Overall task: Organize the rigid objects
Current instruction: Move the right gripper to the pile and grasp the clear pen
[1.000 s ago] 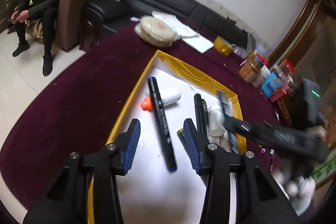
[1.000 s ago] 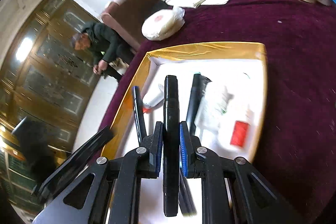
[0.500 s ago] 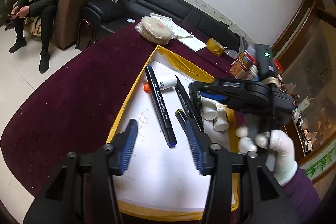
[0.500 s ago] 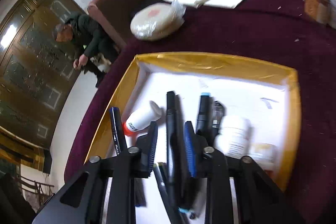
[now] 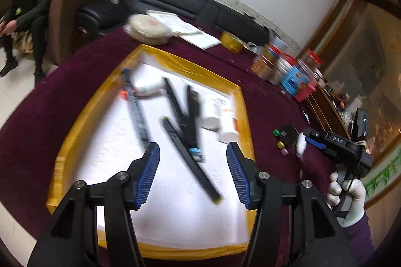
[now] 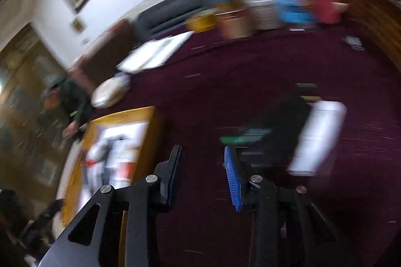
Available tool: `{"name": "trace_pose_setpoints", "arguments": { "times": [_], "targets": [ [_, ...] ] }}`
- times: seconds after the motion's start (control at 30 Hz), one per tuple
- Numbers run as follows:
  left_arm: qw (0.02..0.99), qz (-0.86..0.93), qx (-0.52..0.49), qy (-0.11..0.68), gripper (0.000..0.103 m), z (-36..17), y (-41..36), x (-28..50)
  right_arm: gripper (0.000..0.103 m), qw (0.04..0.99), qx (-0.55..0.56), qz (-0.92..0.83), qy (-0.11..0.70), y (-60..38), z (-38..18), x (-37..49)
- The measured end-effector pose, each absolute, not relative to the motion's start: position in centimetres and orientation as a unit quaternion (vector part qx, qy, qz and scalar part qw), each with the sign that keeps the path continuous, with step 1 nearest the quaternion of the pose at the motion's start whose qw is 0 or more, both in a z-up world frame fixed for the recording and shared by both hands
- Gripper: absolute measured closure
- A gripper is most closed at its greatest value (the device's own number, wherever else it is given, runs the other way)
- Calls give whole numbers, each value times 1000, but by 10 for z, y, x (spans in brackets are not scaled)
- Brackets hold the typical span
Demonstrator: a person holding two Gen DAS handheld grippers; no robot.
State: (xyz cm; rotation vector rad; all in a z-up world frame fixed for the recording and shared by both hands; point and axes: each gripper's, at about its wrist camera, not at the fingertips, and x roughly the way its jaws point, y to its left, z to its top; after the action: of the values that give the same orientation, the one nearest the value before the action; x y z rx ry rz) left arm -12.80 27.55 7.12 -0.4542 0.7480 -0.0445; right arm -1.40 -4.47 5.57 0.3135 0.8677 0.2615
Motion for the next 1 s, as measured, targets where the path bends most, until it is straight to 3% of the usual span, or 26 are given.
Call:
{"name": "trace_pose_setpoints", "arguments": {
  "times": [0.23, 0.47, 0.73, 0.77, 0.87, 1.0],
  "targets": [
    [898, -87, -159, 401, 49, 71, 187, -99, 73, 886, 193, 47, 419, -136, 29, -27],
    [892, -122, -88, 426, 49, 73, 114, -82, 73, 889, 200, 45, 410, -142, 22, -11],
    [890, -144, -37, 432, 49, 73, 63, -55, 72, 890, 111, 36, 441, -120, 5, -18],
    [889, -150, -34, 432, 49, 73, 55, -48, 73, 894, 91, 35, 438, -118, 4, -21],
    [884, -168, -30, 434, 50, 72, 33, -29, 91, 893, 88, 53, 439, -121, 4, -22],
    [878, -197, -3, 437, 50, 66, -3, -8, 93, 900, 94, 0, 427, -154, 6, -22]
  ]
}}
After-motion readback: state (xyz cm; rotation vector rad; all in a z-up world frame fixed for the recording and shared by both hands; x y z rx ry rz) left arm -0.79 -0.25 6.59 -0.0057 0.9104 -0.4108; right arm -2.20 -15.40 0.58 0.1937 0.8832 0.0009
